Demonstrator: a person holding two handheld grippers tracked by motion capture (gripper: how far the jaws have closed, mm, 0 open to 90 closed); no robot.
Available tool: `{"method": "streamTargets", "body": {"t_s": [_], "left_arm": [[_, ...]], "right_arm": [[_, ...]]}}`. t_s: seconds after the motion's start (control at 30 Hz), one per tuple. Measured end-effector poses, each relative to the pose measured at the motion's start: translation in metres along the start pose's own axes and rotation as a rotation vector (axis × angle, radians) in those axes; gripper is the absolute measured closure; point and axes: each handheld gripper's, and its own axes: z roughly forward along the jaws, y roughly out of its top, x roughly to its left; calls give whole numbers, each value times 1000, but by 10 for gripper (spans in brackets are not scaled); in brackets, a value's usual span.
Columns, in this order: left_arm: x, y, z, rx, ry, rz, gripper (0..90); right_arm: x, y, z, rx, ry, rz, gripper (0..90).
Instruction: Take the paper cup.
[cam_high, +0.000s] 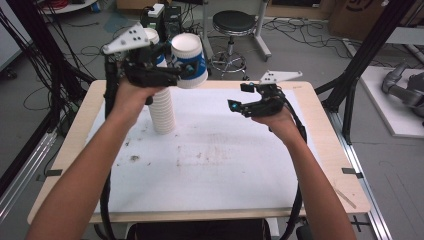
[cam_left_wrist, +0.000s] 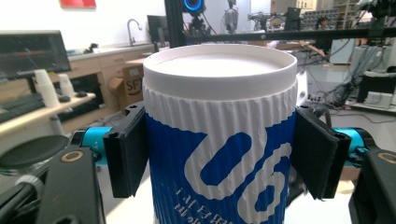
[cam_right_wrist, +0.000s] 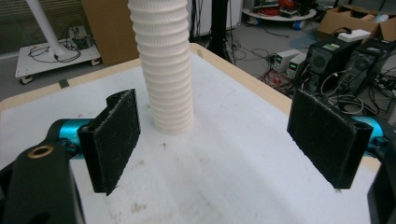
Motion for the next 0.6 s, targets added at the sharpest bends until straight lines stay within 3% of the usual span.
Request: {"method": "streamTargets", "body": {"t_s": [0.17,0.27,0.47,0.6], "left_arm": [[-6,-31,15,15,-24,-40,280],[-10,-45,22,40,-32,-37,280],[-13,-71,28,71,-31,-45,280],[-15,-85,29,86,-28,-50,280]], "right_arm": [[-3,-25,-19,13,-31,15,175],[-3,-43,-27,17,-46,27,175],[-2,-75,-30,15,-53,56,175],[3,-90,-28,29,-42,47,175]]}}
